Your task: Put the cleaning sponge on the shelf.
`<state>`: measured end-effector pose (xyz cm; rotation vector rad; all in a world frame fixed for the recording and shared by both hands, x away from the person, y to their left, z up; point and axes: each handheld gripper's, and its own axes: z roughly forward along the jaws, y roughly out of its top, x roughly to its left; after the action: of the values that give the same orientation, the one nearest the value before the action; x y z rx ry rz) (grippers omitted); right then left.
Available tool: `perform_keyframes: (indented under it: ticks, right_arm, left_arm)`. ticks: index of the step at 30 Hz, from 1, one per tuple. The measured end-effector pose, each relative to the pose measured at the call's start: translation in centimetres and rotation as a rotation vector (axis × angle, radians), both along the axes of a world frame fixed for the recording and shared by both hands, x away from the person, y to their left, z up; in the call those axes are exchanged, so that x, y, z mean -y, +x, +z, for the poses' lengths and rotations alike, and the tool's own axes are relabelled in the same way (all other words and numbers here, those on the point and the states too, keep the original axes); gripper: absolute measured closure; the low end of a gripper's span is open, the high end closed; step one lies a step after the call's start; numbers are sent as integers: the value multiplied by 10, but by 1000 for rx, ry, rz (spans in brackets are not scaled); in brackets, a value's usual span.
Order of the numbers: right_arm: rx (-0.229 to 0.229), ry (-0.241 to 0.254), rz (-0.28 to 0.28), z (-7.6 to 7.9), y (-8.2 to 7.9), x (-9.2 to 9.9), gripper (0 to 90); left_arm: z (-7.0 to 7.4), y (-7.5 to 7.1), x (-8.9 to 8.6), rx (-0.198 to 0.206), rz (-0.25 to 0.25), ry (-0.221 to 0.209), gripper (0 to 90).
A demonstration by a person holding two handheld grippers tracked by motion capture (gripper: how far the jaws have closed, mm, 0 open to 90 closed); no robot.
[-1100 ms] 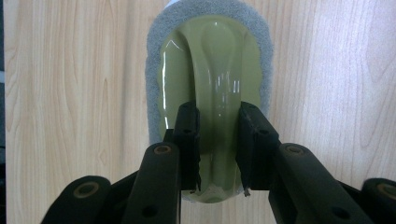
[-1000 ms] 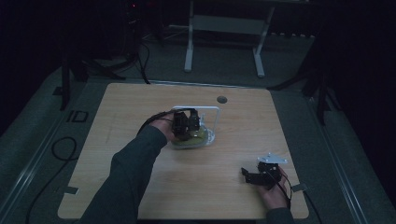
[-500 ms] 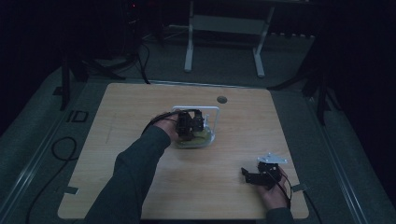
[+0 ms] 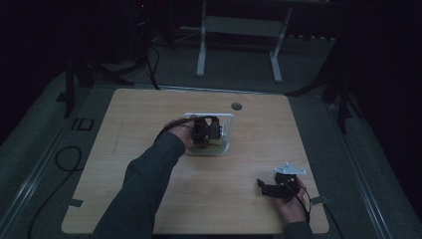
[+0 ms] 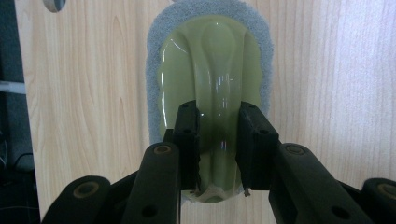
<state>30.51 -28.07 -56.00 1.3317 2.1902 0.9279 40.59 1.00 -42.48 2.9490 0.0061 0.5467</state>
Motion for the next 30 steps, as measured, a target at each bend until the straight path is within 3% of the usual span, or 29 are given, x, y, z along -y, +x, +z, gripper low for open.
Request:
perform_keyframes:
  ticks: [13, 20, 25, 30]
  right_arm:
    - [0, 0, 0, 0, 0, 0, 116]
    - [0, 0, 0, 0, 0, 0, 116]
    - [0, 0, 0, 0, 0, 0, 116]
    - [-1, 0, -1, 0, 0, 0, 116]
  left_arm:
    - [-13, 5, 6, 21, -20, 19, 716]
    - [-17, 8, 8, 21, -11, 25, 715]
    - [-21, 10, 10, 43, -2, 42, 715]
    - [-25, 12, 9, 35, 5, 46, 714]
